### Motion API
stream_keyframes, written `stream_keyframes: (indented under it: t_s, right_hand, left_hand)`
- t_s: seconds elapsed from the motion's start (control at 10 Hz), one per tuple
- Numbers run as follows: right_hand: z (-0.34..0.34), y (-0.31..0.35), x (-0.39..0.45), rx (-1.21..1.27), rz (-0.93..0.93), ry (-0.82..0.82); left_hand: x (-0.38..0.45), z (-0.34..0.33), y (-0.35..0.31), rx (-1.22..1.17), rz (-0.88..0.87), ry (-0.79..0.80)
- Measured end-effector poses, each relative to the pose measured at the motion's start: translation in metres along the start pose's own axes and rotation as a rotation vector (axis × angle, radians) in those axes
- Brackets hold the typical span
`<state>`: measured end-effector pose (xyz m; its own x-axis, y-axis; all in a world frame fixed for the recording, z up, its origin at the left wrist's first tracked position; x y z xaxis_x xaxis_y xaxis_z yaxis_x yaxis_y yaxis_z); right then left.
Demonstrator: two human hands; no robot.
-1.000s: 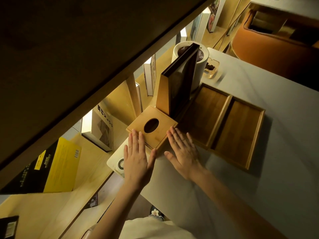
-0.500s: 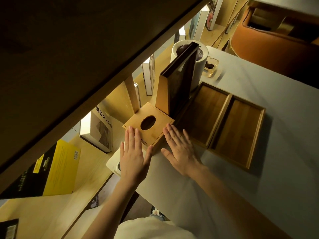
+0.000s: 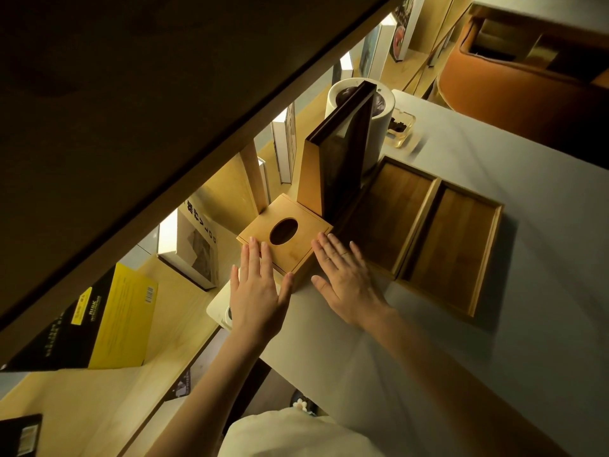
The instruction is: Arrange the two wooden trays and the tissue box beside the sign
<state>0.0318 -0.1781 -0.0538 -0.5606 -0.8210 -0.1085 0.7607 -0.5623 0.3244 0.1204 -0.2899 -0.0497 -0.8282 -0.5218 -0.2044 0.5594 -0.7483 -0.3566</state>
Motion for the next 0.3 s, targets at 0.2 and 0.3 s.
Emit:
stream_keyframes:
  t_s: [0.2, 0.3]
  right_hand:
    - [0.025, 0.001, -0.003, 0.248, -0.069, 0.041]
    - [0.061, -0.015, -0.014, 0.617, -0.217, -0.070]
  left_hand:
    - [0.004, 0.026, -0.015, 0.170, 0.068, 0.106]
    - [0.018, 0.043, -0.040, 0.009, 0.000, 0.162]
Point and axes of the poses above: each hand's wrist, its own x-axis towards the middle knuckle, its own z-axis out of the back of the hand, y = z × x, the point moved 6 cm from there along x, towards the middle knuckle, and after that the axes turned 7 degrees about y, right-handed, at the moved point
